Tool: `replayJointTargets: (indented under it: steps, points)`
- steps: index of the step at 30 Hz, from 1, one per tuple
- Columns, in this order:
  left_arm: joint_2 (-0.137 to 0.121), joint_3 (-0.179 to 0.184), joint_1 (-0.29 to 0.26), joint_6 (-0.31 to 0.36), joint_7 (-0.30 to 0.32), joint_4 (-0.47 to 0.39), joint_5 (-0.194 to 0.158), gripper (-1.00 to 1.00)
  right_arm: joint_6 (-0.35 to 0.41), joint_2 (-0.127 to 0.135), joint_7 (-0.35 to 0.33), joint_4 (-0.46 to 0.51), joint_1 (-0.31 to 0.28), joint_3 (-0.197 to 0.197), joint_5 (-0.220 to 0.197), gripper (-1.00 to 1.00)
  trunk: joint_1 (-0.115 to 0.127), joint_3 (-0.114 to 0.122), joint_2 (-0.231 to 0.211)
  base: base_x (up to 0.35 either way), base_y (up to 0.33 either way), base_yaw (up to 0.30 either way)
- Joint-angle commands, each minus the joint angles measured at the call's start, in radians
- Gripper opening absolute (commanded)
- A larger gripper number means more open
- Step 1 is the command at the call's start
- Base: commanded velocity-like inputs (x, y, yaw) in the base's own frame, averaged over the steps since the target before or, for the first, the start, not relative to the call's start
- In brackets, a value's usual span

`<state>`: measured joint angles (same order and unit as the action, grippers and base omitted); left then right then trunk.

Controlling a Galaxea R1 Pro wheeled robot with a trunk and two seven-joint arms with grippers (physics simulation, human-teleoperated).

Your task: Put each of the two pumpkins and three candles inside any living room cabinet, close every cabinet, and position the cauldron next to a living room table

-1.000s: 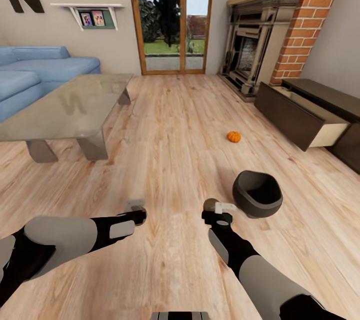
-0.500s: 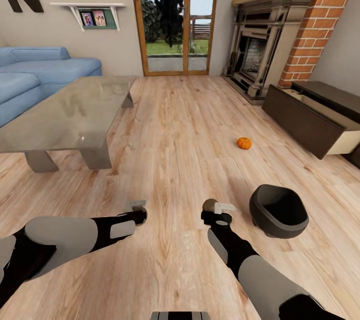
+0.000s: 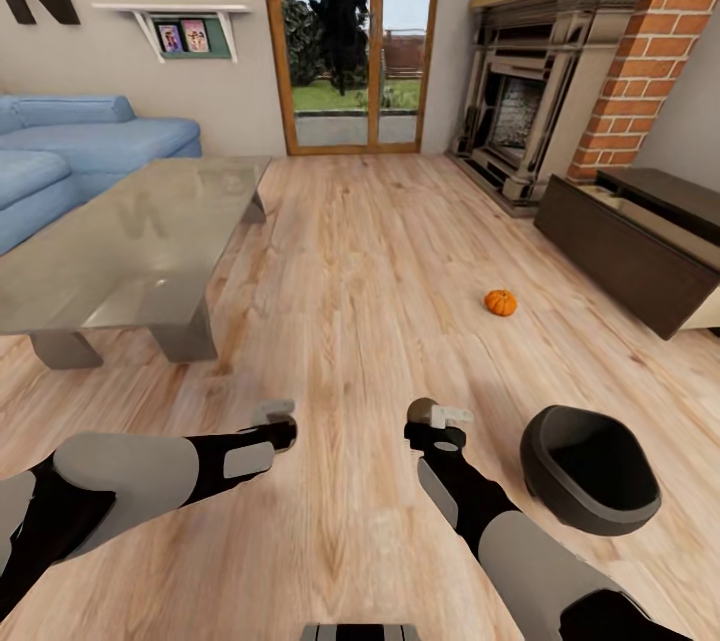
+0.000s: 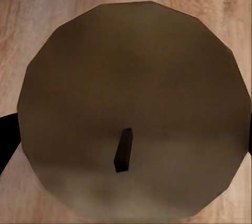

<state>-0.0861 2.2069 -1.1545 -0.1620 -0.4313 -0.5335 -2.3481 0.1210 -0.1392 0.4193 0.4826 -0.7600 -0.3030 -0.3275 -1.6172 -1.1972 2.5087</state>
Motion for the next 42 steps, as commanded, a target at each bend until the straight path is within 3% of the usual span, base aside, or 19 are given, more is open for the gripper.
replayJointTargets:
  steps: [1,25,42]
  points:
    - [0.000,0.007,-0.002,-0.008,-0.001,-0.003,-0.008,-1.00,0.005,0.001,0.009,0.002,-0.001,-0.008,-0.004,-1.00,0.000,-0.001,0.000,0.343,0.000,0.000]
    - [0.001,0.008,-0.002,-0.007,0.000,-0.003,-0.008,-1.00,0.000,0.004,0.009,0.002,-0.001,-0.008,-0.002,-1.00,0.000,-0.001,0.000,0.343,0.000,0.000]
    - [0.016,0.008,-0.002,-0.007,-0.001,-0.003,-0.008,-1.00,0.000,0.004,0.009,0.002,-0.001,-0.008,-0.002,-1.00,0.000,-0.001,0.000,0.343,0.022,0.000]
